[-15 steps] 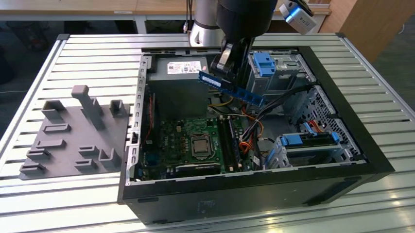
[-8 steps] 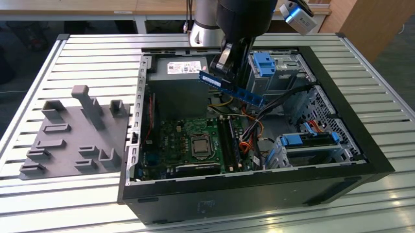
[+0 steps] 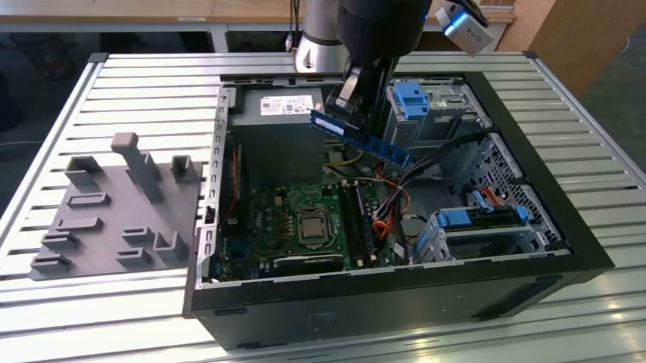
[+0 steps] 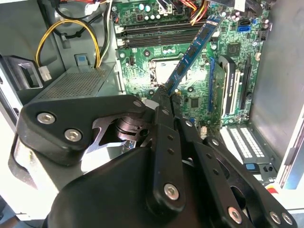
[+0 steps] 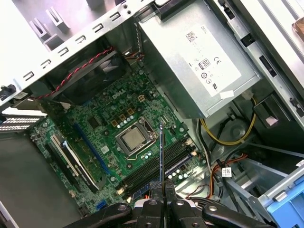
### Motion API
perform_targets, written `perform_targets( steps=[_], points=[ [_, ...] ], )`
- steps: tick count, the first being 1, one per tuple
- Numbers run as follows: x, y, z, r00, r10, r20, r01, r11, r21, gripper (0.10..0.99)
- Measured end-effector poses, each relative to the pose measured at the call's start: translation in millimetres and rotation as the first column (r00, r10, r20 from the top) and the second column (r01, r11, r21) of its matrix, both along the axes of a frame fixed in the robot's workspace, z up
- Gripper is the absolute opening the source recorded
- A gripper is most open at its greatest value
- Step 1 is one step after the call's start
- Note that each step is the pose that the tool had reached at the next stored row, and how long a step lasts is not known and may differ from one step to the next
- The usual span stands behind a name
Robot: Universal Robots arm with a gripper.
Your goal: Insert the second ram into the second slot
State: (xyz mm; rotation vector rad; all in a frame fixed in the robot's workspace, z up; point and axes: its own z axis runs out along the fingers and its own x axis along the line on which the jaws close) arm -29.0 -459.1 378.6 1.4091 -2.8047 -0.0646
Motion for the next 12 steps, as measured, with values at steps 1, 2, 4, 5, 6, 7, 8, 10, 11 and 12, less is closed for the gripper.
perform_targets(
  steps=[1,2,4,5,6,7,8,10,11,12],
  points=[
    [0.0,0.0,0.0,1.0,-0.002,0.0,0.002,1.0,0.0,0.133],
    [0.0,0.0,0.0,1.0,-0.004,0.0,0.004,1.0,0.0,0.133],
    [0.0,0.0,0.0,1.0,-0.007,0.0,0.007,1.0,0.0,0.133],
    [0.0,0.0,0.0,1.0,-0.009,0.0,0.009,1.0,0.0,0.133],
    [0.0,0.0,0.0,1.0,-0.01,0.0,0.01,1.0,0.0,0.133],
    [0.0,0.0,0.0,0.9999,-0.011,0.0,0.011,0.9999,0.0,0.133],
    [0.0,0.0,0.0,0.9999,-0.013,0.0,0.013,0.9999,0.0,0.133],
    [0.0,0.0,0.0,0.9999,-0.016,0.0,0.016,0.9999,0.0,0.133],
    [0.0,0.0,0.0,0.9999,-0.017,0.0,0.017,0.9999,0.0,0.133],
    [0.0,0.0,0.0,0.9998,-0.018,0.0,0.018,0.9998,0.0,0.133]
  ],
)
